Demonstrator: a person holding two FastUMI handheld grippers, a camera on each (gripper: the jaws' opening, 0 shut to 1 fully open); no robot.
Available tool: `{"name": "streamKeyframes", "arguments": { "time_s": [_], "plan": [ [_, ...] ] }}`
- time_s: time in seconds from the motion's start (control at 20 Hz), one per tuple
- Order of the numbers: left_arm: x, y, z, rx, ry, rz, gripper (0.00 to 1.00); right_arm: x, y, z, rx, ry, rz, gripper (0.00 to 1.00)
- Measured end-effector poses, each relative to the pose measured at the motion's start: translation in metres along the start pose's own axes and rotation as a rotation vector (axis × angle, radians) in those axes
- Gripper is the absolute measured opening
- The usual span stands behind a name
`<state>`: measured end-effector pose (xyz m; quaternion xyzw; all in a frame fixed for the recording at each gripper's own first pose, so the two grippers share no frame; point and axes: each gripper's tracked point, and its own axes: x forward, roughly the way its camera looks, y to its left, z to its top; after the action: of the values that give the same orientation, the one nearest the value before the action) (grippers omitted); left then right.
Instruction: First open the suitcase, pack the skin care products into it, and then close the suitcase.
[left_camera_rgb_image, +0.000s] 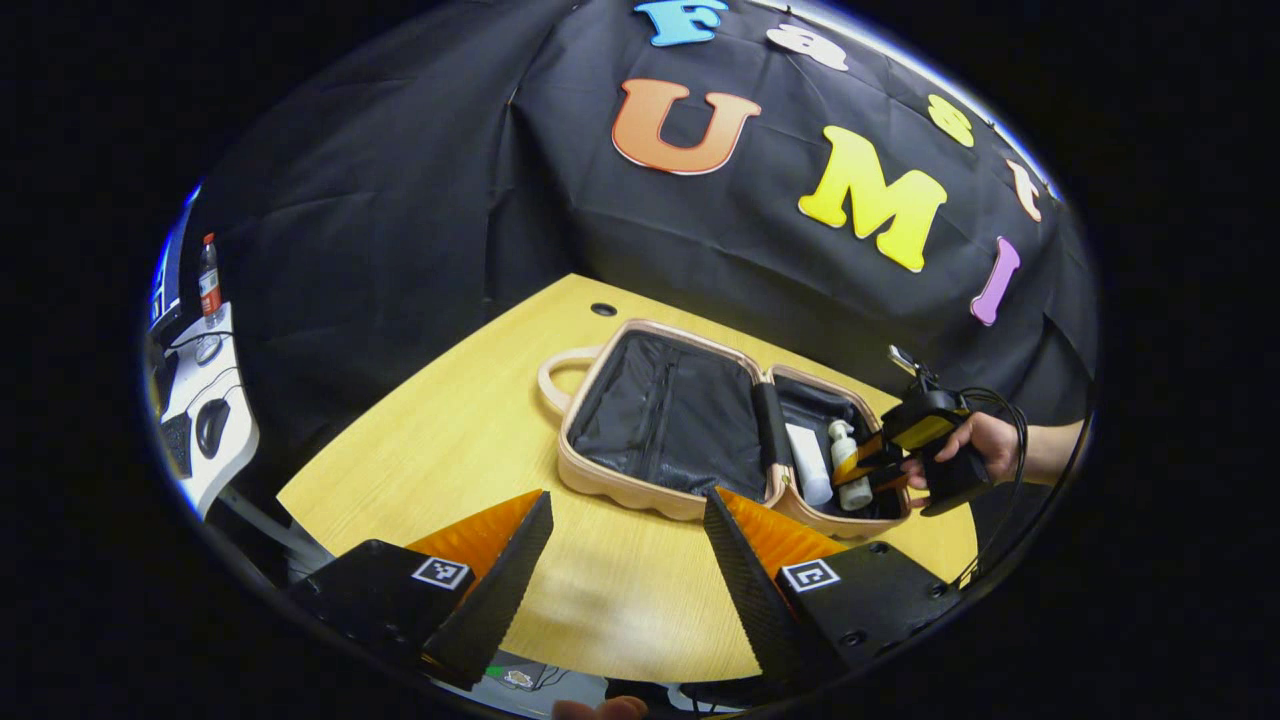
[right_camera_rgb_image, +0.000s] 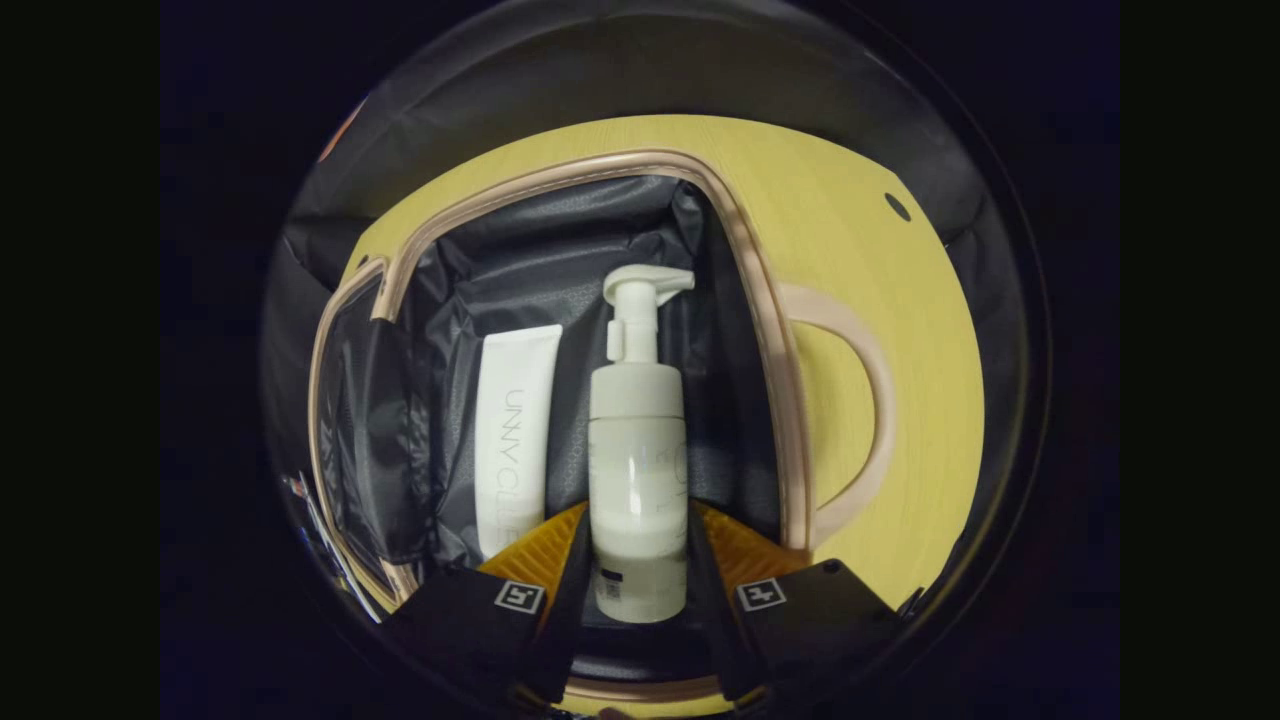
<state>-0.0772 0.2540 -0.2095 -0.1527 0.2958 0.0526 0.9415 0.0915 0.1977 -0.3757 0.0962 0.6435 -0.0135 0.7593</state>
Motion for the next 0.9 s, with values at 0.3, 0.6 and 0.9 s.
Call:
{"name": "streamKeyframes", "arguments": {
  "time_s": [0.3,0.6,0.9],
  "plan": [
    [0.02,0.041,0.029,0.029,-0.06,0.025,0.97,-0.054,-0.002,0.009,-0.055,-0.14,0.004,0.78],
    [0.078,0.07,0.033,-0.23,-0.109,-0.142,0.97,-0.137,-0.009,0.015,-0.241,-0.335,0.074,0.76],
    [0.131,0.086,0.06,-0.533,-0.202,-0.278,0.96,-0.19,-0.03,-0.002,-0.225,-0.402,0.138,0.76]
  ]
}}
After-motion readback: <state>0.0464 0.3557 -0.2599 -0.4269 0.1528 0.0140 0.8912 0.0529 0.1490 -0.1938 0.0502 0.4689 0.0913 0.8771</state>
